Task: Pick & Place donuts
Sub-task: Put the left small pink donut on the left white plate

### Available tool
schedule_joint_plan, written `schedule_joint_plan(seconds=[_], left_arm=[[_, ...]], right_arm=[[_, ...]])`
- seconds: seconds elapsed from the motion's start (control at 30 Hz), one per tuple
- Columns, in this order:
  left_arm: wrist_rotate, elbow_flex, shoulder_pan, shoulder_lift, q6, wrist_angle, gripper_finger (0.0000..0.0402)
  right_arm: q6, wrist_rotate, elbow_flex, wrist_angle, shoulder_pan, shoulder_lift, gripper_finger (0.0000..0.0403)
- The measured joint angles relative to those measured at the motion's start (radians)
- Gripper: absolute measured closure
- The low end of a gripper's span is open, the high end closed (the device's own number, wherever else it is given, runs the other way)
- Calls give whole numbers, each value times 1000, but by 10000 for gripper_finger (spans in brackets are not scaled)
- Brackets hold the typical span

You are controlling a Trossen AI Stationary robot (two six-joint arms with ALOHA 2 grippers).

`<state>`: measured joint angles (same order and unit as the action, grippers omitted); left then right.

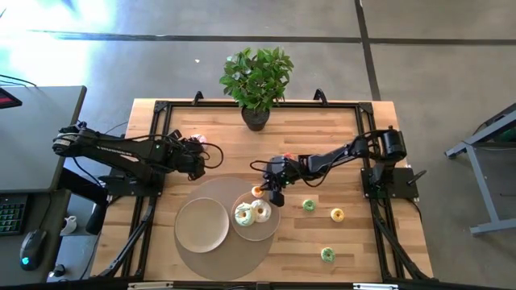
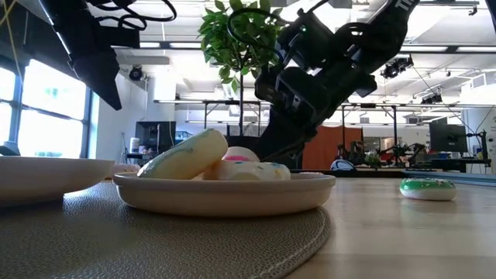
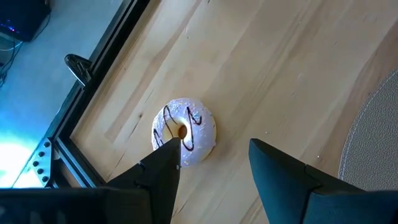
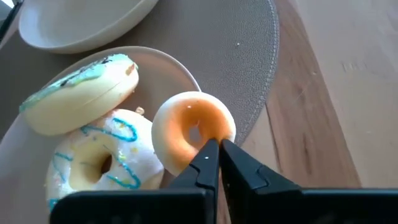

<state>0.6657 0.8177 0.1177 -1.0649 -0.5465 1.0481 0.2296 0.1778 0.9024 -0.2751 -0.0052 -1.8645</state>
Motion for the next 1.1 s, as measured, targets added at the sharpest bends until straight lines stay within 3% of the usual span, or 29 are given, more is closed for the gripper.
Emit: schedule_joint_plan(seconds=[0.17,0.33,0.47,0.57,0.77,0.97,1.1], left_arm=[[42,0,0,0,0,0,216],[102,0,0,0,0,-5,216],[110,0,0,0,0,-9,216],[152,0,0,0,0,-19,216],[155,0,0,0,0,-48,216],[154,0,0,0,1,-52,216],[145,0,0,0,1,-52,216]], right_arm=[[-41,-4,0,-78,-15,3,398],[-180,-5,0,-329,-5,13,396],[-266,-71,2,-488,30,3,400],[-268,-81,59,-535,65,-50,401],[-338,-67,293,-461,122,-210,402],[-334,-48,610,-36,128,-363,402],[-336,-7,797,126,128,-470,402]])
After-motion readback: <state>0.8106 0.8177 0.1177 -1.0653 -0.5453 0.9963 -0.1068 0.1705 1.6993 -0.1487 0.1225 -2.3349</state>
